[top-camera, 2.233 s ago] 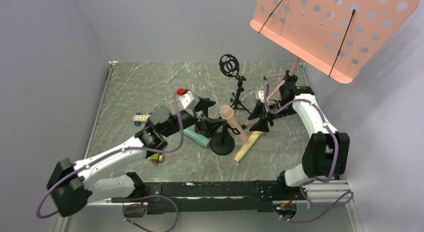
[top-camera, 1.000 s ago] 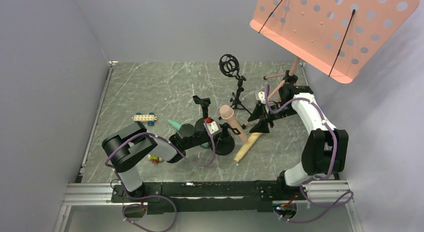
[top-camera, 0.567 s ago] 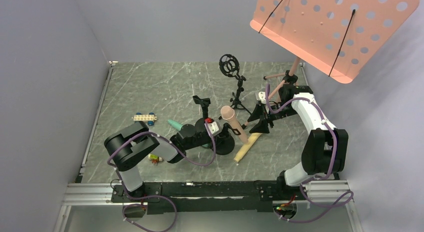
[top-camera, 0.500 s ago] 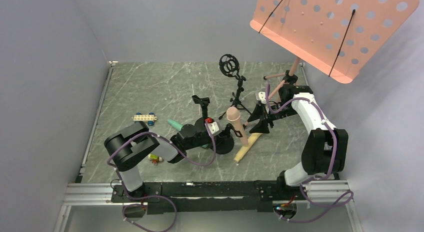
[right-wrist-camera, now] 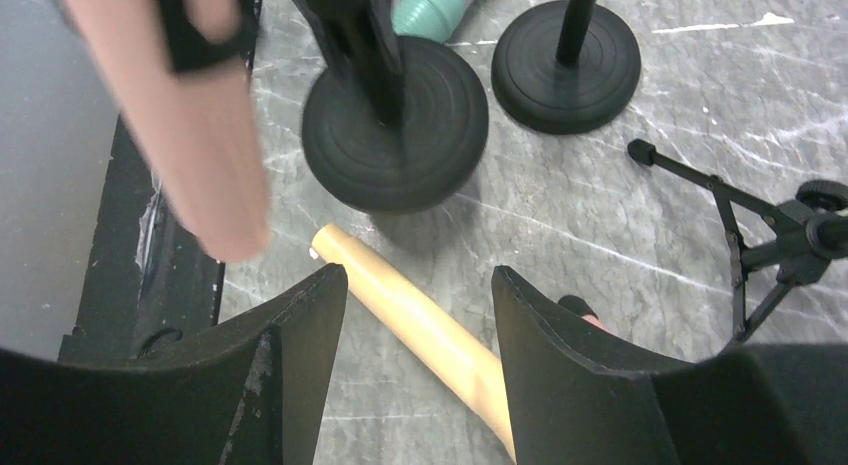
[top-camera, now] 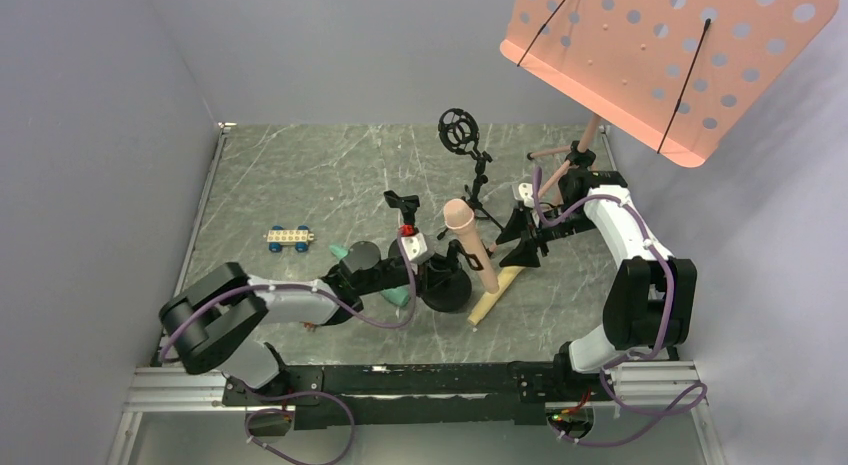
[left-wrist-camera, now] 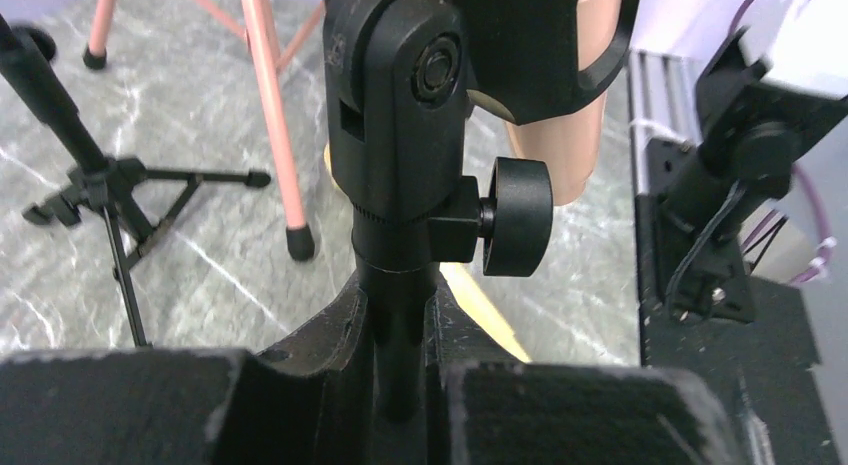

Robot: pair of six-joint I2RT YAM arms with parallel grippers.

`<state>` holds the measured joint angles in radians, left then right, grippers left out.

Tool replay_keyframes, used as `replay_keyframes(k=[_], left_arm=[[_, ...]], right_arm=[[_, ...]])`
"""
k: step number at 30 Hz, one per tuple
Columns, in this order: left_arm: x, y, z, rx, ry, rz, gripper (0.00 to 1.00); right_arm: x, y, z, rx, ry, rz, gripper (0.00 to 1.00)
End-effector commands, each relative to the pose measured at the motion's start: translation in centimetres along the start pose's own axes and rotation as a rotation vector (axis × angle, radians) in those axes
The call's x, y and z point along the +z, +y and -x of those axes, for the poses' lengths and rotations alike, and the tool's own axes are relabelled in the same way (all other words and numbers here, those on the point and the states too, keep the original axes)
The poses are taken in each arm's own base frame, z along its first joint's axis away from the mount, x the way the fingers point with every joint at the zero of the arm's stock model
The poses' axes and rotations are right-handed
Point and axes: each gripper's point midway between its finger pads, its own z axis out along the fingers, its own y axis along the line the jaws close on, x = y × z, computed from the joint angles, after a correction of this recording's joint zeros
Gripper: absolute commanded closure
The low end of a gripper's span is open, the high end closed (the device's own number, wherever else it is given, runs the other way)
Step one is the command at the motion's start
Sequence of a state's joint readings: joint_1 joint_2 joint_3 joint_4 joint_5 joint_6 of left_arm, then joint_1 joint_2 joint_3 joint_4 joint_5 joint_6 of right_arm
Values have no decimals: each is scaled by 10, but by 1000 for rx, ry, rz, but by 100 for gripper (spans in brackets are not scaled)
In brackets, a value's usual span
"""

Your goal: Attach the microphones to the stand

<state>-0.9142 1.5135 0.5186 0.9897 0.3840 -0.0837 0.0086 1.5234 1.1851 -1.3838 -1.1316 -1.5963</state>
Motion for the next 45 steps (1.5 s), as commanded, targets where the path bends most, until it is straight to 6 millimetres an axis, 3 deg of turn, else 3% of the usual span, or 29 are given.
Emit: replay_keyframes(k=[1, 7, 12, 16, 20, 27, 30, 36, 40, 45], left_arm=[[-10, -21, 89, 45, -237, -70, 100], [-44, -29, 97, 12, -194, -48, 100], [-84, -5, 114, -43, -104, 90, 100], [-126, 44, 109, -90, -40, 341, 100], [-165, 95, 119, -115, -126, 564, 100], [-216, 192, 162, -22, -326, 886, 100], [-223, 235, 173, 16, -347, 949, 100], [-219, 320, 159, 129, -374, 1014, 100], [-212, 362, 147, 199, -378, 1031, 100], [-205, 406, 123, 154, -341, 1035, 100]], right_arm=[[-11, -10, 12, -56, -34, -43, 39], [-12, -10, 13, -56, -34, -49, 39], [-13, -11, 13, -52, -32, -52, 39], [-13, -11, 12, -53, -31, -51, 39], [-13, -11, 12, -54, -32, -52, 39], [-13, -11, 14, -52, -40, -51, 39], [-12, -10, 14, -47, -50, -41, 39], [-11, -8, 14, -47, -54, -30, 39], [-12, -11, 12, -49, -42, -46, 39], [-11, -12, 9, -37, -36, -44, 39]])
